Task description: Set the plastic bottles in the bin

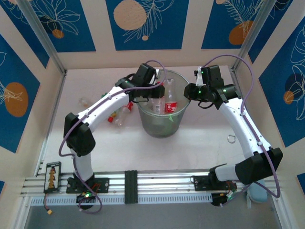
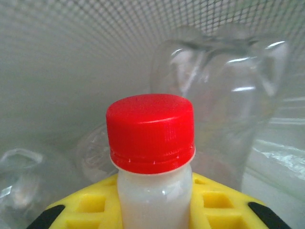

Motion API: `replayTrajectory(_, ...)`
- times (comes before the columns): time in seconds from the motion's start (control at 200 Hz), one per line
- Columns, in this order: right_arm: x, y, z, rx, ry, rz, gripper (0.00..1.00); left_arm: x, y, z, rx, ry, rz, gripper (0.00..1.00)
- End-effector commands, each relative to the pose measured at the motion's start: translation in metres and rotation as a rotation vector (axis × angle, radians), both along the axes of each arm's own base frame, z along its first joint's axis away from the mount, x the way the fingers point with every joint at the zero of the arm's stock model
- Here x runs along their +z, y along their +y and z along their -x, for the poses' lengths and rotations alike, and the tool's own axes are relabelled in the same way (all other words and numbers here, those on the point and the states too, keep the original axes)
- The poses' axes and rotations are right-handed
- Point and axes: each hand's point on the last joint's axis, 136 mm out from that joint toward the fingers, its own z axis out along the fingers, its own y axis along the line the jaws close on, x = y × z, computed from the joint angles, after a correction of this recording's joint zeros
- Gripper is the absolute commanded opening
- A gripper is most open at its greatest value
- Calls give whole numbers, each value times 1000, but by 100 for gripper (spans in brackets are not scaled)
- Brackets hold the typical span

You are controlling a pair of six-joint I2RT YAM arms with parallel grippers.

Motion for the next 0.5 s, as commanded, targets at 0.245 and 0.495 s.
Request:
replayTrajectory(0.245,-13,17,8,72,76,4,24,-8,-19,18,-35,33,67,20)
replayTrajectory(0.495,-12,18,8,74,74,6,24,8,-12,18,-39,-20,45,54)
